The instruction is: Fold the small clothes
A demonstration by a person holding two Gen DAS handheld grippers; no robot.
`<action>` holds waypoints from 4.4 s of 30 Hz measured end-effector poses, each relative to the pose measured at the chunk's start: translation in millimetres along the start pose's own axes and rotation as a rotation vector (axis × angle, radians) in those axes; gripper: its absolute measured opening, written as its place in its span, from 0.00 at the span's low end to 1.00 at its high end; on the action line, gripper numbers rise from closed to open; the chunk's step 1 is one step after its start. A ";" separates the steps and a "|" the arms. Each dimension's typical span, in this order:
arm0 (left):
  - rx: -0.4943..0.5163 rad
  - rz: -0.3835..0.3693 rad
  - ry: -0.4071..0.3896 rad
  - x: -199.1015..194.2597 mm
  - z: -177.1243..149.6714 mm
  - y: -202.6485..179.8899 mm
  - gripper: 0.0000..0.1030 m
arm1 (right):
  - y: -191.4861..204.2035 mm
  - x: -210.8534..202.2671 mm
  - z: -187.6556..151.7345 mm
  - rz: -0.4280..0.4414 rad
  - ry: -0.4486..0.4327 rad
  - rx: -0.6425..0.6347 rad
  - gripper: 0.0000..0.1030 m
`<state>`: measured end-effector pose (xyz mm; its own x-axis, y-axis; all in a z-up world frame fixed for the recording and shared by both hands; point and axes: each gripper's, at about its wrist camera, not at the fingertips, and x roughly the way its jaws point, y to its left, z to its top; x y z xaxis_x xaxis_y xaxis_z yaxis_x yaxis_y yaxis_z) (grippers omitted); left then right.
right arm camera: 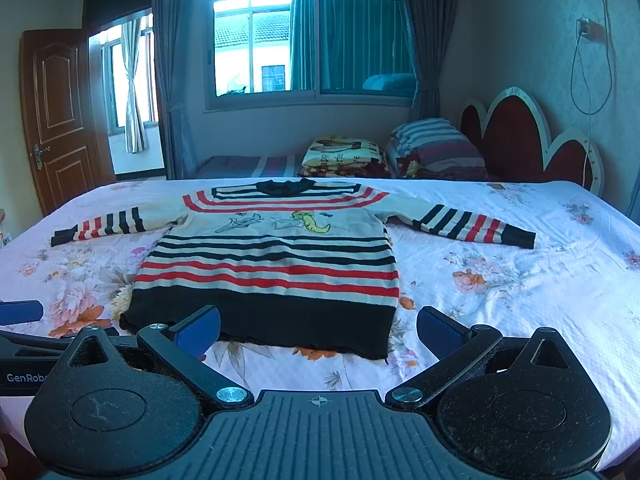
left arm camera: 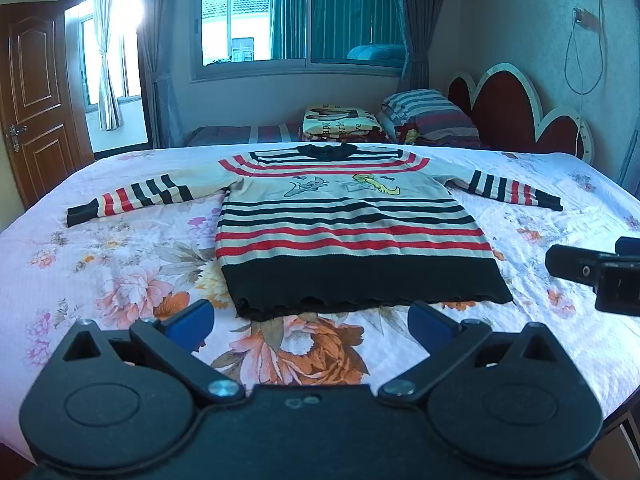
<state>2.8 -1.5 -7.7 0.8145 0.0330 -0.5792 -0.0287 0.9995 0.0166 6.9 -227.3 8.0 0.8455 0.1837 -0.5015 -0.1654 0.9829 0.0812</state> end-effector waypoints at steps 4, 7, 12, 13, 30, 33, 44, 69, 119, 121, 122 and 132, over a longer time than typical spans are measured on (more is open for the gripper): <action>-0.002 0.001 -0.001 -0.5 0.4 2.0 0.99 | 0.7 -0.3 0.7 0.000 -0.001 0.000 1.00; -0.001 0.002 -0.003 -0.3 0.7 2.8 0.99 | 1.4 0.2 0.9 -0.001 0.000 -0.001 1.00; 0.002 0.000 0.002 -0.6 1.8 4.1 0.99 | 1.2 0.9 1.2 -0.002 0.003 0.002 1.00; 0.003 -0.001 0.002 -0.7 2.1 4.4 0.99 | 1.4 0.8 1.3 -0.002 0.003 0.003 1.00; 0.003 0.000 0.002 -0.8 1.9 4.5 0.99 | 1.8 1.1 0.7 -0.003 0.001 0.005 1.00; 0.004 0.001 0.002 0.2 2.2 3.5 0.99 | 1.8 1.2 1.0 -0.003 0.002 0.006 1.00; 0.007 0.004 -0.002 1.8 1.7 4.5 0.99 | 1.8 1.9 1.0 -0.002 0.001 0.006 1.00; 0.011 -0.001 0.001 2.0 0.1 2.0 0.99 | 1.6 5.1 -0.8 0.000 0.006 0.011 1.00; -0.123 0.032 0.092 292.0 140.5 -24.7 0.90 | -403.1 310.1 39.3 -0.248 -0.019 0.912 0.45; -0.124 0.037 0.110 301.8 140.6 -30.0 0.90 | -411.7 315.1 36.4 -0.236 -0.029 0.929 0.44; -0.124 0.042 0.119 306.2 140.1 -31.9 0.89 | -415.4 317.1 34.7 -0.223 -0.033 0.942 0.29; -0.007 0.097 0.230 348.0 151.5 -28.2 0.95 | -402.3 313.8 58.3 -0.241 -0.070 0.687 0.04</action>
<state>374.8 -17.8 -86.2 0.6544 0.1260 -0.7456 -0.1050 0.9916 0.0754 368.4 -564.3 -131.8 0.8523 -0.0605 -0.5195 0.3658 0.7789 0.5094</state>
